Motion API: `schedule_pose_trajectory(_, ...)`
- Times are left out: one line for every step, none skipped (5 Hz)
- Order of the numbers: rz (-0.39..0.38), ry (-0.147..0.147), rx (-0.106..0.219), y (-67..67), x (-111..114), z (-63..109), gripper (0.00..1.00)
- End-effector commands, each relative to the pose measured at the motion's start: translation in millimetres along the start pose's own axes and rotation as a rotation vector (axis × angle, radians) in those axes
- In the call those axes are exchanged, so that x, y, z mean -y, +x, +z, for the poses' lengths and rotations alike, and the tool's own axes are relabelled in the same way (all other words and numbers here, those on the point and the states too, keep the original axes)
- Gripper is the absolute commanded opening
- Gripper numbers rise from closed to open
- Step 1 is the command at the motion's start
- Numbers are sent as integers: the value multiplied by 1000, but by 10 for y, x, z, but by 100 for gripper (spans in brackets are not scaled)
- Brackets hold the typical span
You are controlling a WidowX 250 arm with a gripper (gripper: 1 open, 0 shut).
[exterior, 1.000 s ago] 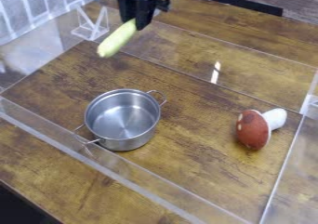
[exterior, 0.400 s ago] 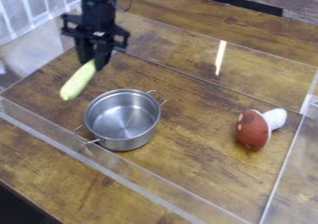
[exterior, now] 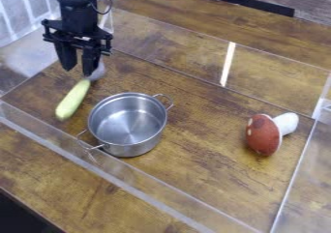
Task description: Move the green spoon to the left
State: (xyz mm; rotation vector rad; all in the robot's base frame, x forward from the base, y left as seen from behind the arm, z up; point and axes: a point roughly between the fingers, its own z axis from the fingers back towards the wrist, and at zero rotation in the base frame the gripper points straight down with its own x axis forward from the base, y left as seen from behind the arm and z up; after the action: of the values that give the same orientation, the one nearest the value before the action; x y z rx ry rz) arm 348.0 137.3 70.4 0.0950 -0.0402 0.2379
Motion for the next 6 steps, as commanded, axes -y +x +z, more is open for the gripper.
schedule_pose_trajectory(56, -35, 72, 61, -173, 152, 100)
schedule_pose_trajectory(81, -61, 67, 64, -184, 71, 100)
schedule_pose_trajectory(102, -80, 73, -9, -180, 52, 100)
schedule_pose_trajectory(134, -92, 83, -94, -181, 91, 100)
schedule_pose_trajectory(107, -109, 98, -79, -146, 207, 100)
schedule_pose_trajectory(83, -119, 107, -65, -121, 276, 100)
